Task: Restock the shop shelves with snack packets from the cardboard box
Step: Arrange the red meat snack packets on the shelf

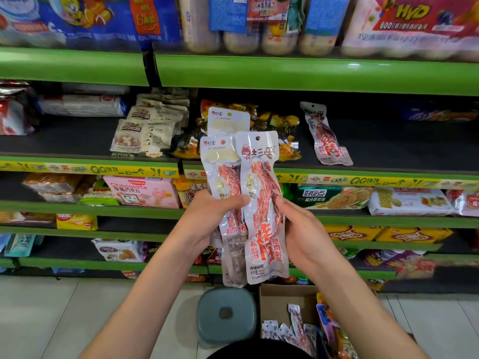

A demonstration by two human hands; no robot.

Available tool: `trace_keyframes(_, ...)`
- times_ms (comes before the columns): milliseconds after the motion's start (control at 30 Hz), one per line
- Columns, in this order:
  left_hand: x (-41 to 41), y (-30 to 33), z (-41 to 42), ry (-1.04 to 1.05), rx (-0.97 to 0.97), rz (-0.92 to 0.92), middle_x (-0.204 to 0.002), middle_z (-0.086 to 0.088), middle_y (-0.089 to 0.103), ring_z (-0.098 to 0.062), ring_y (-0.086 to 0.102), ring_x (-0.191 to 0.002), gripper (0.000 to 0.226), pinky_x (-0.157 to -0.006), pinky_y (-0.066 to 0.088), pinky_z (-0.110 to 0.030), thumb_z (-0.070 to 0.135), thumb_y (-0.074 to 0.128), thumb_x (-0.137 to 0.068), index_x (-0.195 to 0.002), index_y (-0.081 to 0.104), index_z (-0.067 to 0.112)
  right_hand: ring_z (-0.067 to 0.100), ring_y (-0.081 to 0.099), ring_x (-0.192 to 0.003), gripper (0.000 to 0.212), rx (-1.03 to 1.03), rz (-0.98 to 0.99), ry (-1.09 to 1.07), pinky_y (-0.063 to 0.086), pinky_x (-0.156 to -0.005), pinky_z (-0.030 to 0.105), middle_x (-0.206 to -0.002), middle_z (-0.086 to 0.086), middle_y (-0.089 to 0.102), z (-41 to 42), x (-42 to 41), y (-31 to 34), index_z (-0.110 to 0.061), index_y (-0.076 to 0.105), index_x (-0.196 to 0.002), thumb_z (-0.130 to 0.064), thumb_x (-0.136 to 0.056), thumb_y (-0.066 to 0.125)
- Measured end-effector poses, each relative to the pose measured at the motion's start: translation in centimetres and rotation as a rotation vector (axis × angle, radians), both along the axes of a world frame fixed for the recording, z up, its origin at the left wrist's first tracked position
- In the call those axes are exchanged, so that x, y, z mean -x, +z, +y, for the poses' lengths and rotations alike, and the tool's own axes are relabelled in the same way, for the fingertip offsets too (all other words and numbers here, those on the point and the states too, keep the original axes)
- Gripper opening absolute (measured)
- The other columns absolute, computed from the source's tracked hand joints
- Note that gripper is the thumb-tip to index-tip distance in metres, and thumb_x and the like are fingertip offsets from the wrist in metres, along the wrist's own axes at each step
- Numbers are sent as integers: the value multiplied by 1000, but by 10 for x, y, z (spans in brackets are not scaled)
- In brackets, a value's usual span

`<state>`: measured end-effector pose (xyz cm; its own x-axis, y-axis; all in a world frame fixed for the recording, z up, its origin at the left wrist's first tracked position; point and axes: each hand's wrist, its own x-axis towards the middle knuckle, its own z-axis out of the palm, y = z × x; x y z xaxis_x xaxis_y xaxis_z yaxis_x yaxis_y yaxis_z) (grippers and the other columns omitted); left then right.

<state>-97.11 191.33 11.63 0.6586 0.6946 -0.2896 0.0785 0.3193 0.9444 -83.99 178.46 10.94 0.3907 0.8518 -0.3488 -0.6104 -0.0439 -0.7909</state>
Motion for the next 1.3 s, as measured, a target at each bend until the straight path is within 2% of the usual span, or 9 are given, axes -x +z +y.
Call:
trace_keyframes(267, 5, 4, 0, 20, 44, -43, -102, -5, 79, -24, 76, -92, 18, -67, 61, -29, 15, 81, -80, -97, 80, 19, 30, 66, -117, 41, -6, 21, -2, 49, -102, 46, -124, 16, 70, 1, 3, 2, -13, 71, -122, -31, -85, 65)
trace_keyframes(633, 10, 6, 2, 22, 55, -60, -104, -3, 78, -21, 76, -96, 23, -71, 61, -26, 16, 81, -80, -103, 79, 18, 31, 66, -117, 46, 11, 22, -4, 49, -103, 46, -123, 16, 70, 3, 8, 7, -9, 67, -126, -29, -84, 63)
trace_keyframes(767, 11, 8, 3, 26, 58, -71, -104, -3, 79, -20, 76, -94, 19, -69, 61, -25, 14, 80, -81, -99, 80, 22, 30, 67, -115, 44, 3, 23, -8, 51, -100, 44, -121, 15, 71, 5, 10, 8, -9, 69, -123, -28, -83, 64)
trace_keyframes(1000, 10, 10, 2, 33, 66, -81, -103, -3, 79, -21, 76, -94, 22, -70, 61, -27, 12, 79, -83, -104, 77, 17, 27, 70, -110, 38, 2, 21, -9, 55, -89, 38, -120, 14, 72, 7, 10, 8, -13, 73, -115, -30, -82, 65)
trace_keyframes(1300, 5, 9, 2, 49, 89, -89, -102, -5, 79, -22, 77, -91, 21, -64, 60, -25, 9, 79, -82, -102, 78, 16, 34, 64, -118, 44, 4, 5, 0, 50, -102, 46, -123, 17, 70, 6, 5, 6, -9, 67, -125, -29, -86, 63)
